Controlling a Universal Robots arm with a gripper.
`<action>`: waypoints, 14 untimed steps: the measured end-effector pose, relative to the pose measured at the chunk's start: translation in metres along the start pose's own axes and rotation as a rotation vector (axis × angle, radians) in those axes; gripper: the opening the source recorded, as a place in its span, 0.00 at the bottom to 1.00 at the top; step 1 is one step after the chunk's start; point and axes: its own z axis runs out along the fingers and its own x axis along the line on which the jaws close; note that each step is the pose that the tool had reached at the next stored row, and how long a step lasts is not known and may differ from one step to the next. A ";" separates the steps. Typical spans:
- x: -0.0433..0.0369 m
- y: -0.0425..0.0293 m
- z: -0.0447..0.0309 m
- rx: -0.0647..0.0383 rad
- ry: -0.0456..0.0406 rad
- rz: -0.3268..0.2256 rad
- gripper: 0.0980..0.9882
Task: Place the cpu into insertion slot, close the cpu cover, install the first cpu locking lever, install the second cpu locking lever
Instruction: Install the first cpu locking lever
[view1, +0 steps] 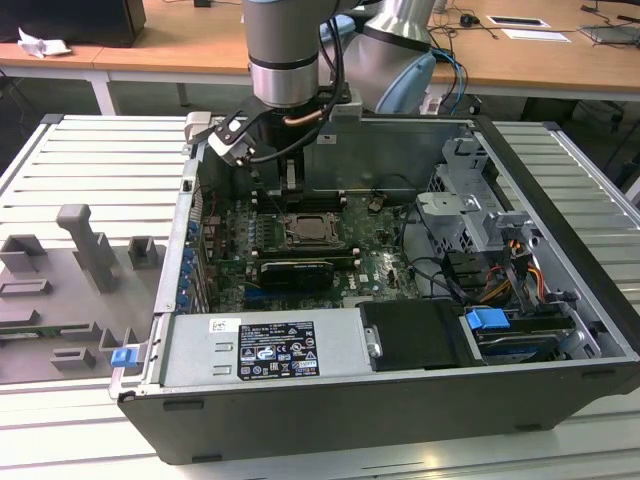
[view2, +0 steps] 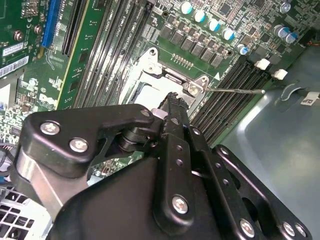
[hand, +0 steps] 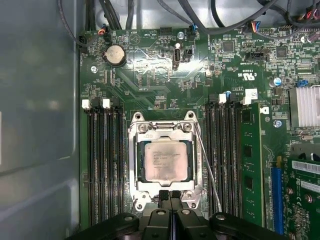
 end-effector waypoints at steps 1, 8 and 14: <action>0.0000 0.0001 -0.0017 0.000 0.0000 0.000 0.01; 0.0000 0.0008 -0.0099 0.000 0.0021 -0.031 0.01; 0.0000 0.0007 -0.0097 0.001 0.0176 -0.235 0.01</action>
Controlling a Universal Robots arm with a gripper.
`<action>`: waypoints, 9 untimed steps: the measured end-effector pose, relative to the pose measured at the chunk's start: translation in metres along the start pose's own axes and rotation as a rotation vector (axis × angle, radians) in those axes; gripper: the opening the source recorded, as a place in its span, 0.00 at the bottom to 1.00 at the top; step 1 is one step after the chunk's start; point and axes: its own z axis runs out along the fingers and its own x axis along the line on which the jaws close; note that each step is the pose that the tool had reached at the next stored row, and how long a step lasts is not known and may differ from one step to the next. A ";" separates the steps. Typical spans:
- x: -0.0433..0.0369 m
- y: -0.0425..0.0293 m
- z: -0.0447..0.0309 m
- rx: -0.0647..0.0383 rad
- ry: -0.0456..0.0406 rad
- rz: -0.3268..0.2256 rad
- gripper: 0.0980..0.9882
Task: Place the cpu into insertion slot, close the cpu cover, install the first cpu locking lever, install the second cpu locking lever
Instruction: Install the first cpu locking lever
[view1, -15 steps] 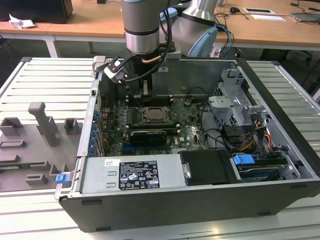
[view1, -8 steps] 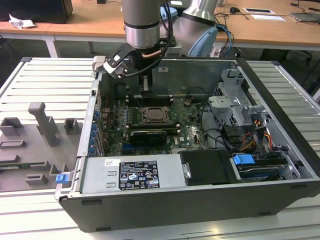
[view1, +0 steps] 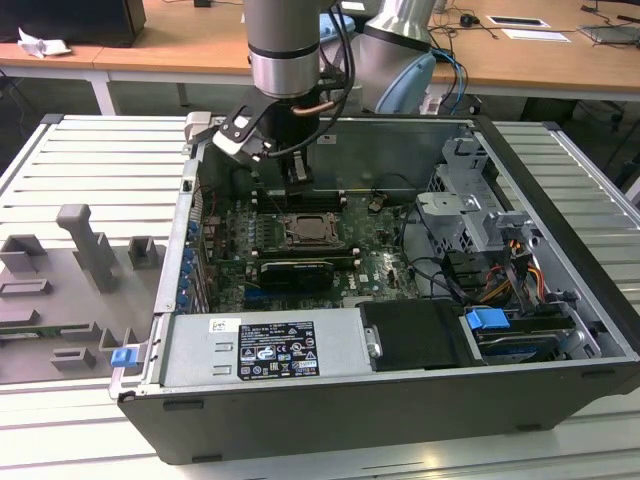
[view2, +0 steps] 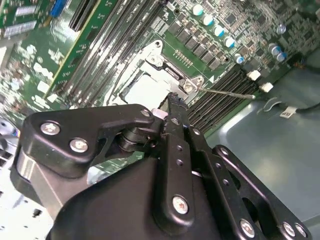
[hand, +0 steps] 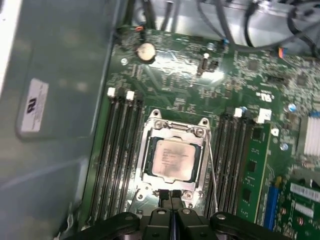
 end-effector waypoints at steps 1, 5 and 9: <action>0.0000 0.0000 0.0000 0.000 0.0017 -0.022 0.01; 0.0000 0.0000 0.0000 0.000 0.0094 -0.126 0.01; 0.0000 0.0000 0.0001 0.001 0.0145 -0.194 0.01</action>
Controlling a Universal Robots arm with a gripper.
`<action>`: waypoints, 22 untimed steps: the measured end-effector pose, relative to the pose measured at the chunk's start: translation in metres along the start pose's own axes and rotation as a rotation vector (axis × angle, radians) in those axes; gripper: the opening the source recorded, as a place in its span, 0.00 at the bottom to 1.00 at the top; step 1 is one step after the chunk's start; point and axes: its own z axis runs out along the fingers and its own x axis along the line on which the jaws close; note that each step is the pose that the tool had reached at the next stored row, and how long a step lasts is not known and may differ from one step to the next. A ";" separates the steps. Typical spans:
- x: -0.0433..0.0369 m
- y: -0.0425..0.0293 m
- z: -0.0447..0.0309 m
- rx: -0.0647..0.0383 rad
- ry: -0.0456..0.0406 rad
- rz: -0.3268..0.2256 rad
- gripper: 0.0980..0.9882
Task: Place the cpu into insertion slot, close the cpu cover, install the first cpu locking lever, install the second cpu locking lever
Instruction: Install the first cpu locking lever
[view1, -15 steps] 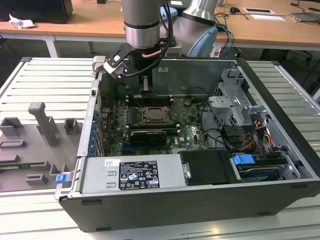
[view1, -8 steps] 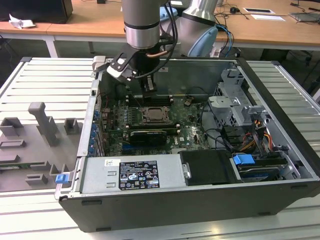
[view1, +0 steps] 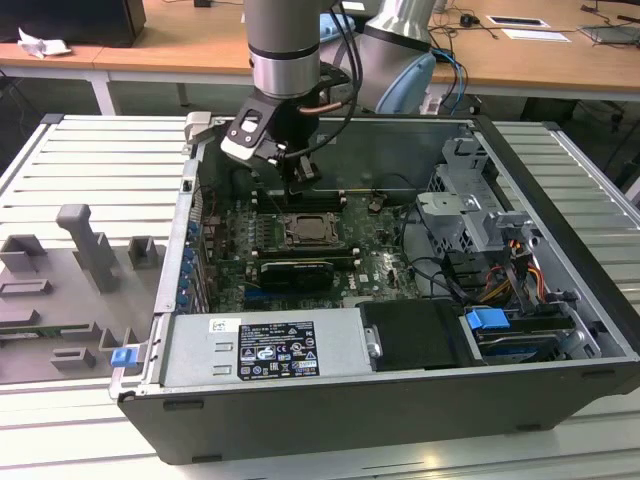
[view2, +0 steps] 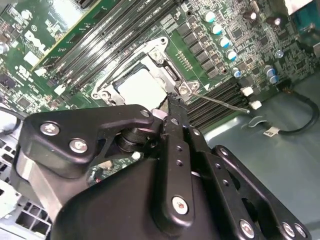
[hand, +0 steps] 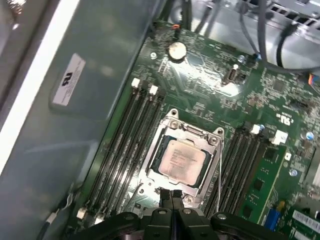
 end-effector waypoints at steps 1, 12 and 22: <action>0.0000 0.0000 0.0000 0.000 0.0010 -0.014 0.01; 0.0000 0.0000 0.0001 0.000 0.0107 -0.141 0.01; -0.0001 0.0000 0.0004 0.001 0.0237 -0.312 0.01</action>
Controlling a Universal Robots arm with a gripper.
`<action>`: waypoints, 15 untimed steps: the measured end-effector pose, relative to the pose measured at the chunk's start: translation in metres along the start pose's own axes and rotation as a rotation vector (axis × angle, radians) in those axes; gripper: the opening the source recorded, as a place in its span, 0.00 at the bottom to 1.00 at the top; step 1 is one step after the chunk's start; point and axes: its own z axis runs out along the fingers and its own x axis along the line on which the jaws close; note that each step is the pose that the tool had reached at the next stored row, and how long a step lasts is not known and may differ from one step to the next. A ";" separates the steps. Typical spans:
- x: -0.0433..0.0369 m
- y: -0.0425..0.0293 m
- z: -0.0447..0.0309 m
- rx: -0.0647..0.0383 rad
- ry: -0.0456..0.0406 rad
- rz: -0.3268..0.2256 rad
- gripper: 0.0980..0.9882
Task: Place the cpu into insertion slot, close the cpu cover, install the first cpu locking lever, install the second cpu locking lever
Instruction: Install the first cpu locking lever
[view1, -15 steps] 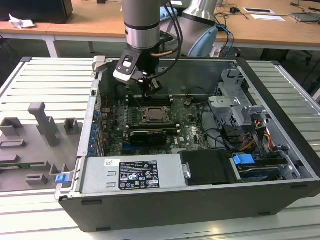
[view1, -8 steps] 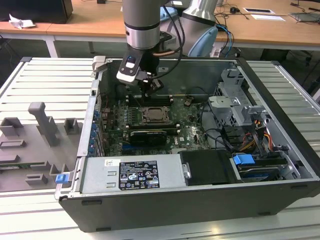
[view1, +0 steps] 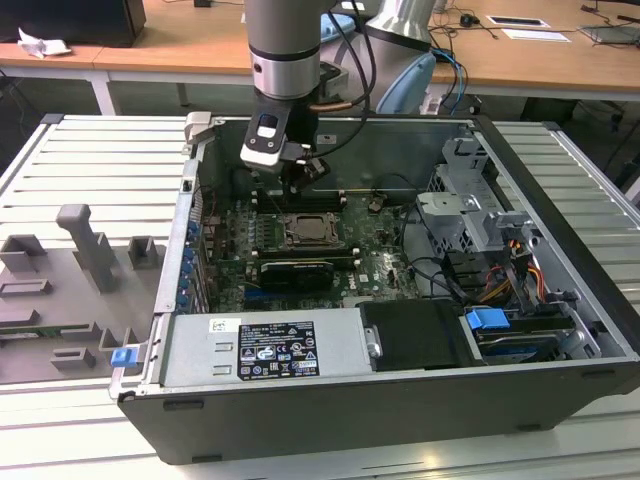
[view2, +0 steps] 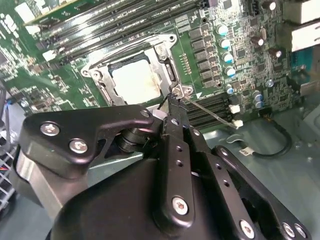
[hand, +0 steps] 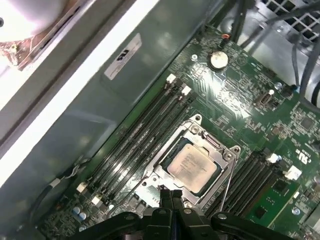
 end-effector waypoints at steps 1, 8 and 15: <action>0.0000 0.0000 0.0001 0.000 0.0024 -0.032 0.01; 0.0000 0.0000 0.0003 0.001 0.0198 -0.261 0.01; 0.0000 0.0000 0.0003 0.001 0.0230 -0.304 0.01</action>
